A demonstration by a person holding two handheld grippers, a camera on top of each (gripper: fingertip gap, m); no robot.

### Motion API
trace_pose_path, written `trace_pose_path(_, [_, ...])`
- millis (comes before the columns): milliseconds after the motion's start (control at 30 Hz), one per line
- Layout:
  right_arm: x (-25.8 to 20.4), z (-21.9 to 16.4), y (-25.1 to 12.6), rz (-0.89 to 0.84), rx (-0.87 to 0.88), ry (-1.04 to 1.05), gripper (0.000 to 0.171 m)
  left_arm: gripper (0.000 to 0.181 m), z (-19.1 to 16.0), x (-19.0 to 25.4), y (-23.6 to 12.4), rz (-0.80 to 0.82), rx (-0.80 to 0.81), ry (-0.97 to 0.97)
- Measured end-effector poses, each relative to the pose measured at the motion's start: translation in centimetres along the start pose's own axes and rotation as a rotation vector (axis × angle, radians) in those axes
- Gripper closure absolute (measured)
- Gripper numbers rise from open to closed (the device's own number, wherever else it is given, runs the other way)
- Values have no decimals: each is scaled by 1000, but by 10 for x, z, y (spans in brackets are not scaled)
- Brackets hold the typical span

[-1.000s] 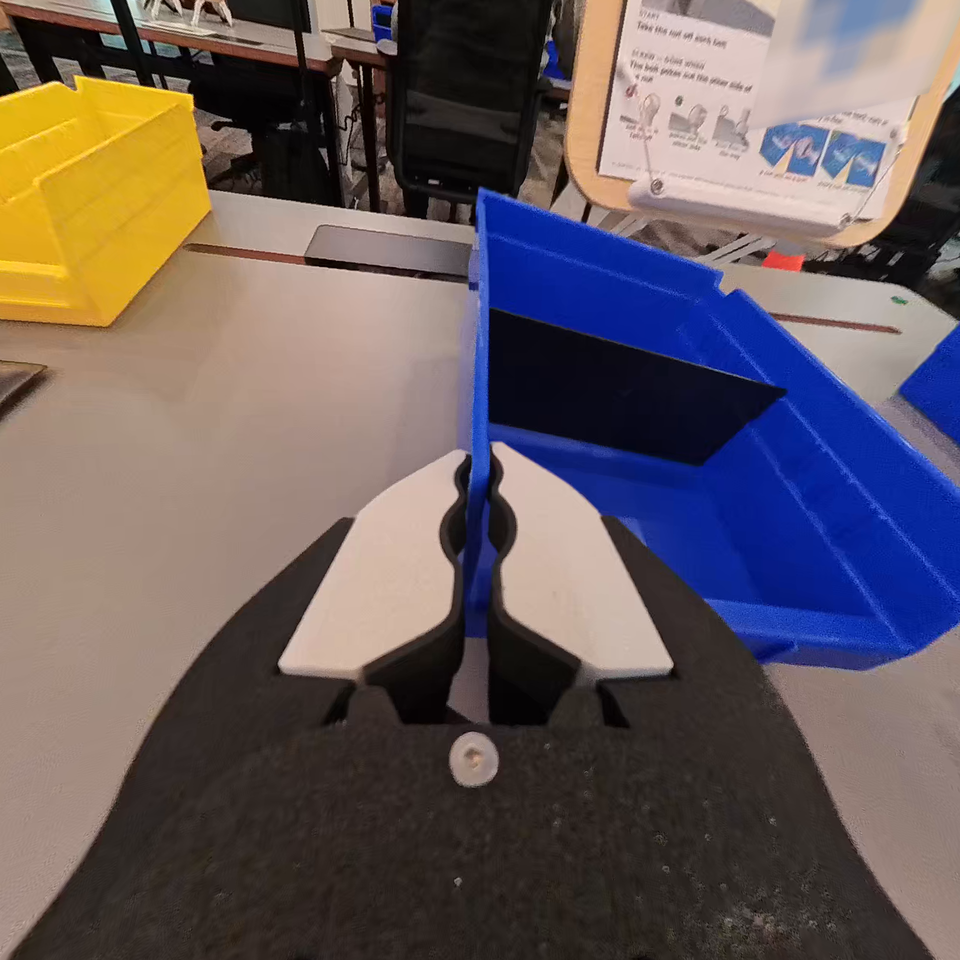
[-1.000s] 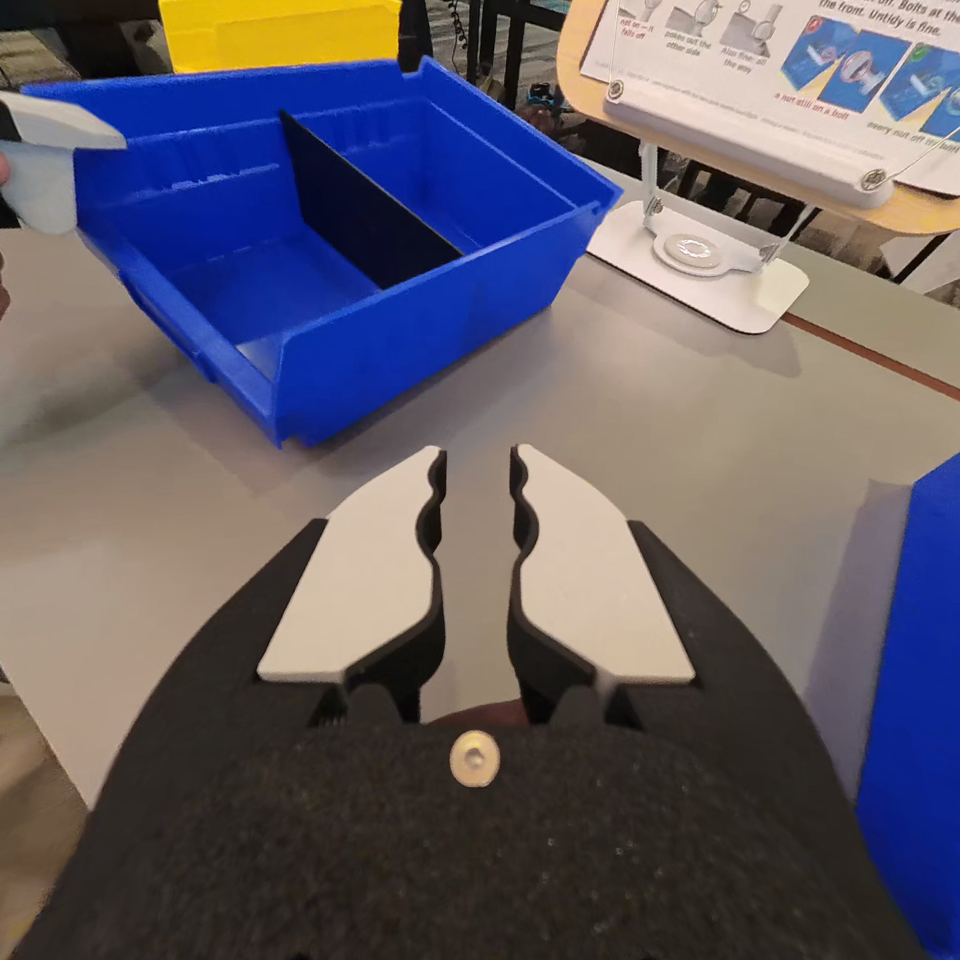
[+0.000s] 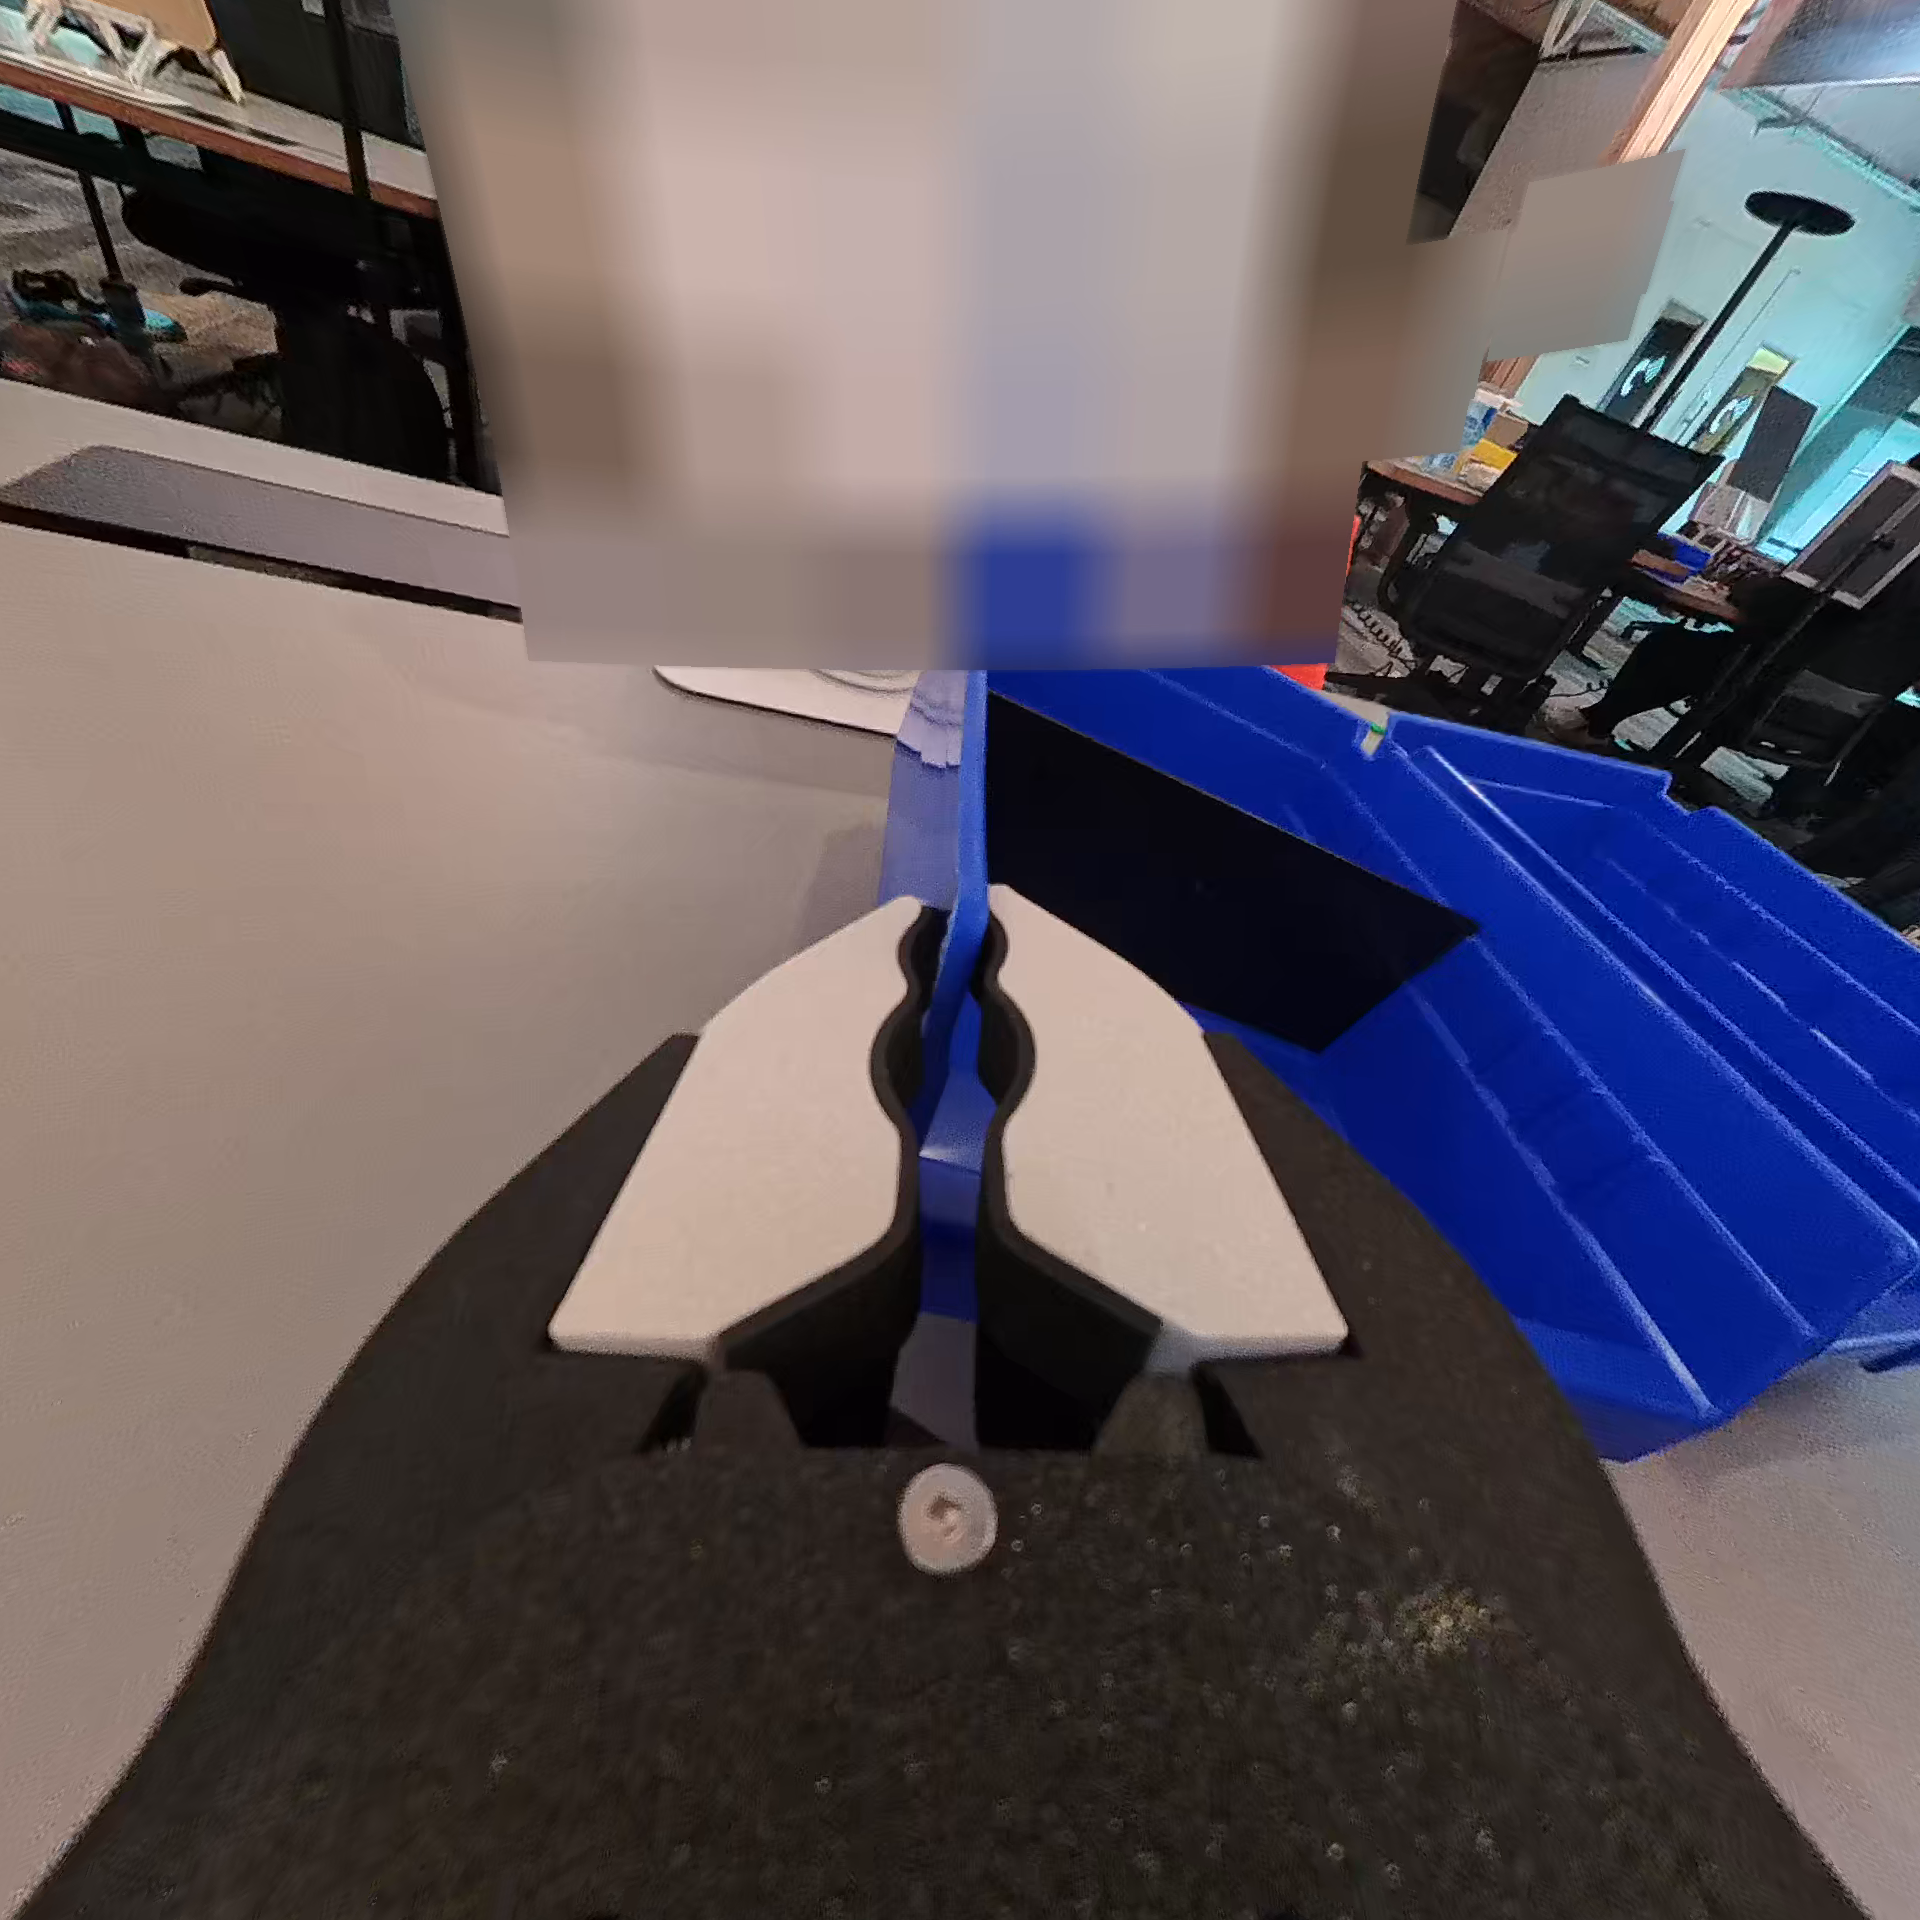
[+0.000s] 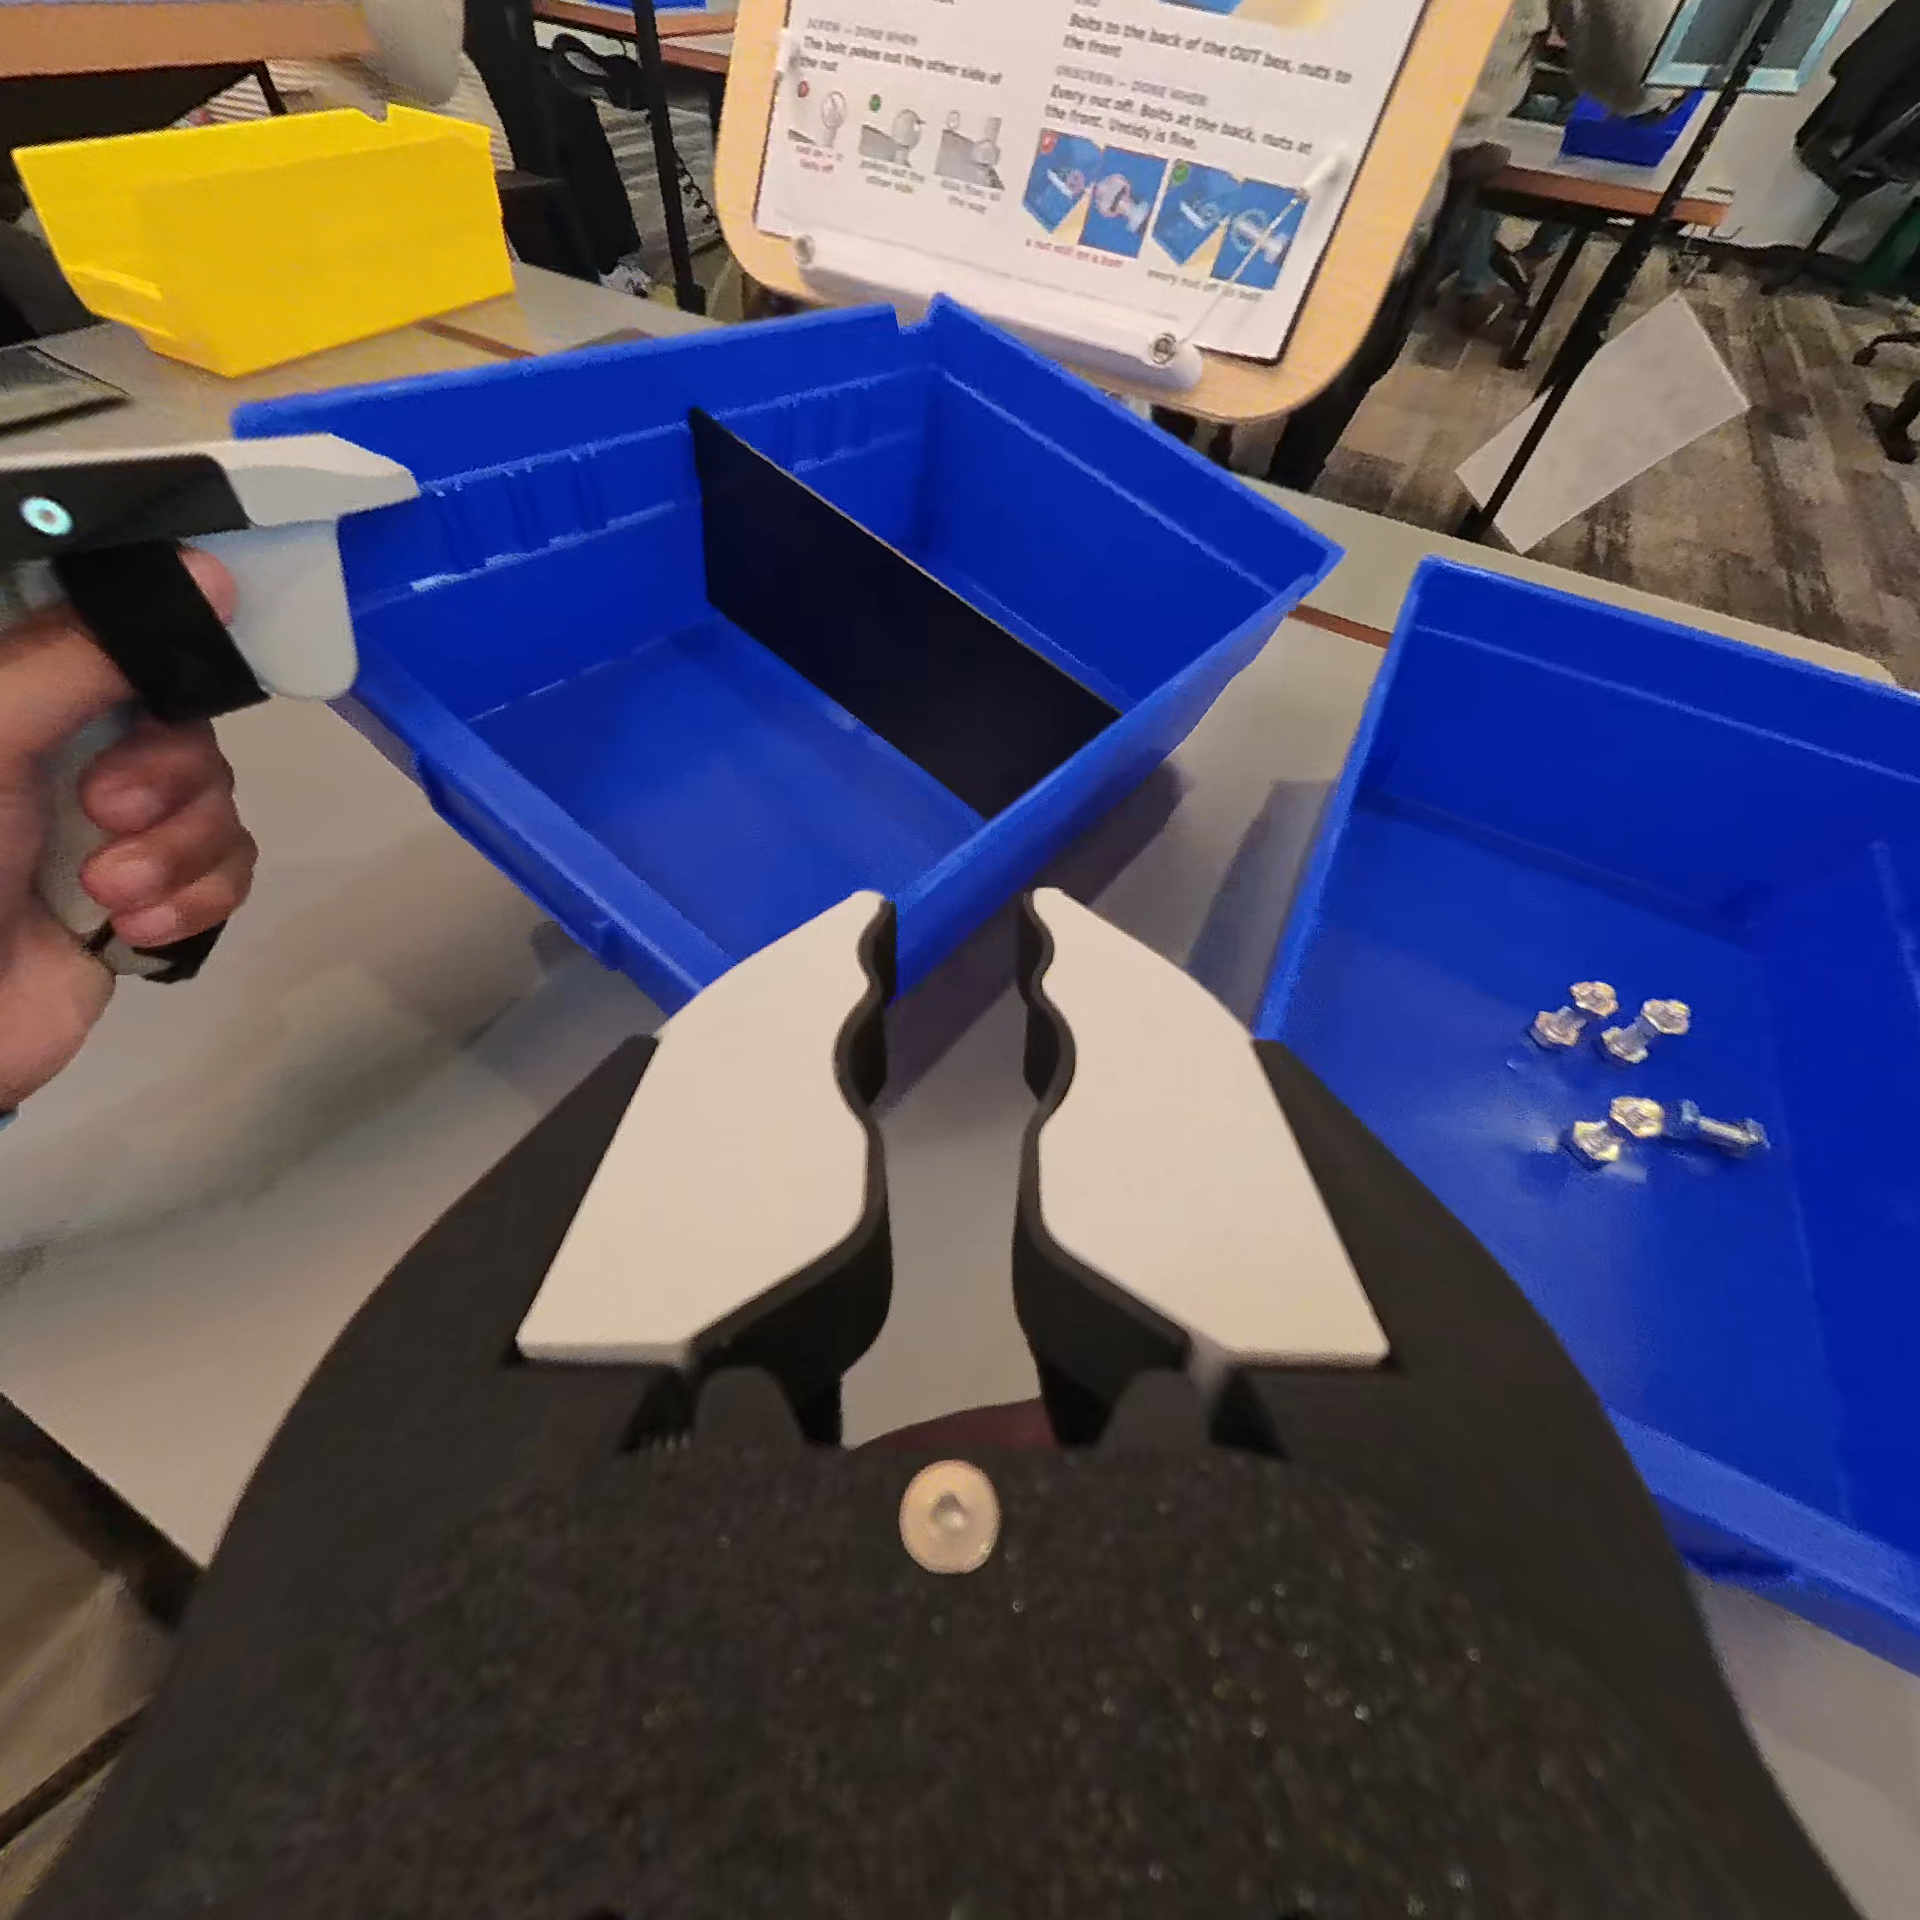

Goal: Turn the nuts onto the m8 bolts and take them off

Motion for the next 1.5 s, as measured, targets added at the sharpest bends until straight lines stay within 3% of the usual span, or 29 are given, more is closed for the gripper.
trace_pose_path(700, [10, -21, -2, -41, -6, 100, 149, 177, -44, -12, 3, 24, -124, 84])
trace_pose_path(767, [10, -23, -1, -52, -12, 105, 149, 169, -44, -11, 0, -5, -140, 138])
trace_pose_path(900, [14, -26, -3, -97, -24, 94, 149, 135, -36, -24, -22, -92, -162, 227])
trace_pose_path(1033, [23, -35, -7, -192, -33, 92, 139, 102, -21, -72, -49, -64, -116, 364])
trace_pose_path(1100, [26, -41, -7, -259, -46, 80, 131, 93, -18, -98, -62, -43, -113, 330])
trace_pose_path(1267, [30, -55, 4, -398, -113, 45, 117, 96, -14, -131, -83, -79, -30, 124])
trace_pose_path(1367, [35, -57, 15, -430, -146, 59, 118, 103, -5, -134, -89, -83, 57, 73])
trace_pose_path(1500, [46, -56, 29, -449, -178, 90, 122, 104, -6, -132, -82, -128, 18, 45])
Point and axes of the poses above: each gripper's, where its closed fingertips meet, y out along the fingers, z out of its top, x = y × z across the jaws, the point moved 7 cm from there along -y, back along the fingers, and after that the axes turned 2 degrees about z, right-handed, at the moved point
